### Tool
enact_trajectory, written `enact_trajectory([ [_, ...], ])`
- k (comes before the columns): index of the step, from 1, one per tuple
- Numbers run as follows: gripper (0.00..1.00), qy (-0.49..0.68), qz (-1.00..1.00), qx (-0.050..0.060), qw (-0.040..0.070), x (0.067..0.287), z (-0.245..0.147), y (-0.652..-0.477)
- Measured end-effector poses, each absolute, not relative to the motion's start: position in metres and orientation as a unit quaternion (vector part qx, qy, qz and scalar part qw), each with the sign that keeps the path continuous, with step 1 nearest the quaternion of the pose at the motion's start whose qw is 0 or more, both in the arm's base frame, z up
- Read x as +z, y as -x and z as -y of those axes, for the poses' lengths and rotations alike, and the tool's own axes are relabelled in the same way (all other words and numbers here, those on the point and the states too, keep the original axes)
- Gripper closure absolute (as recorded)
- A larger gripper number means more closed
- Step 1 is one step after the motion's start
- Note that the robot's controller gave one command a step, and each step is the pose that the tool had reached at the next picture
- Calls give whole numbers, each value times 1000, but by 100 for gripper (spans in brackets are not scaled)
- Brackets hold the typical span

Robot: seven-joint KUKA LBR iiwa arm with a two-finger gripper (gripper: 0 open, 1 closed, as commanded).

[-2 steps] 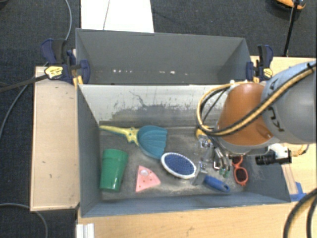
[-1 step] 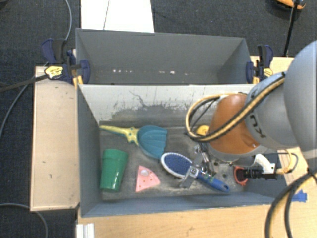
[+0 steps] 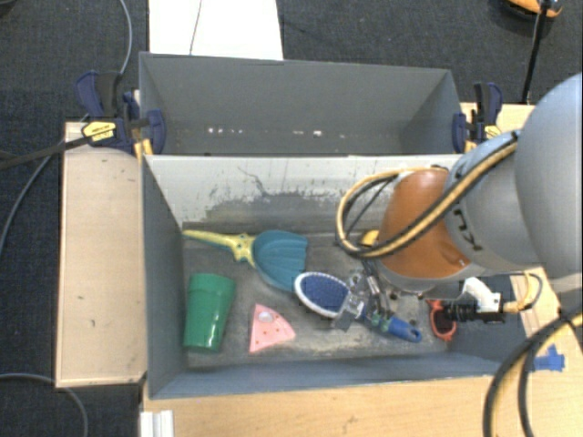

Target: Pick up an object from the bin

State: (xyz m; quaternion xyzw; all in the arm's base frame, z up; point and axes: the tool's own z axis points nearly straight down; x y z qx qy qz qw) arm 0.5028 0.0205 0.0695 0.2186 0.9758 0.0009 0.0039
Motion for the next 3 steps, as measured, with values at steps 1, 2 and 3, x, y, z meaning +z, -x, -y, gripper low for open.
enact_trajectory([
  [1, 100, -219, -976, 1, 4, 70, -21, -503],
  [2, 100, -218, -976, 1, 3, 72, -20, -502],
  [3, 100, -218, -976, 0, 2, 82, -20, -501],
])
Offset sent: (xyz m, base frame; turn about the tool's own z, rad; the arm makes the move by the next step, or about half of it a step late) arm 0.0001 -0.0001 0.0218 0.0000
